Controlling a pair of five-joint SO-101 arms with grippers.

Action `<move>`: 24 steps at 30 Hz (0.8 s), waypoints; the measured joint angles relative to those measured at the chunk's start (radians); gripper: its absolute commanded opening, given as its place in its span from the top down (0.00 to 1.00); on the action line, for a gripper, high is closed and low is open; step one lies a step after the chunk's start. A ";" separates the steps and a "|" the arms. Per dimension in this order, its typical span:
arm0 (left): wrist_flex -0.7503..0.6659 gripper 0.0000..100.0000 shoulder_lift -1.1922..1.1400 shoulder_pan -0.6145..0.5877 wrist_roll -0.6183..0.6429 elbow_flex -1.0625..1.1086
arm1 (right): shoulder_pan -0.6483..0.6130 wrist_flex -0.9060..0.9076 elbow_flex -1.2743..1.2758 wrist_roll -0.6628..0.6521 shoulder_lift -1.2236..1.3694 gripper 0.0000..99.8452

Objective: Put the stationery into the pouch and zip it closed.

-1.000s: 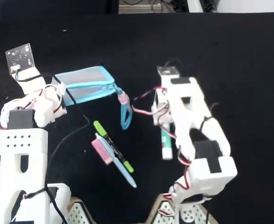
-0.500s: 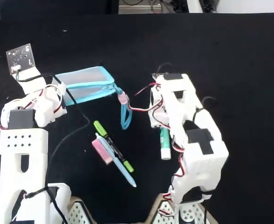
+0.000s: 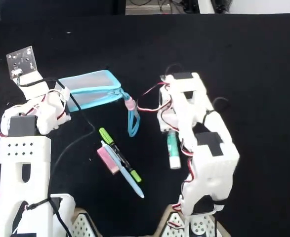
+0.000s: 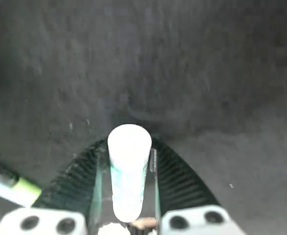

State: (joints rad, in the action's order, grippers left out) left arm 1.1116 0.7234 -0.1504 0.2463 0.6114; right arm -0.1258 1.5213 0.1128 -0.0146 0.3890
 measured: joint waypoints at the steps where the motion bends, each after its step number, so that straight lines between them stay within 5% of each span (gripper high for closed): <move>1: 0.000 0.97 0.000 0.000 0.000 0.000 | -0.002 0.026 0.000 -0.017 -0.041 0.99; 12: 0.000 0.97 0.000 0.000 0.000 0.000 | -0.153 0.081 0.072 -0.072 -0.776 0.99; 24: 0.000 0.97 0.000 0.000 0.000 0.000 | -0.448 -0.647 0.669 -0.077 -1.485 0.99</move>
State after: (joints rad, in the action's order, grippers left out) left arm 1.1116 0.7234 -0.1504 0.2463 0.6114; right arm -0.5738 0.8738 0.7818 -0.0913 -1.0963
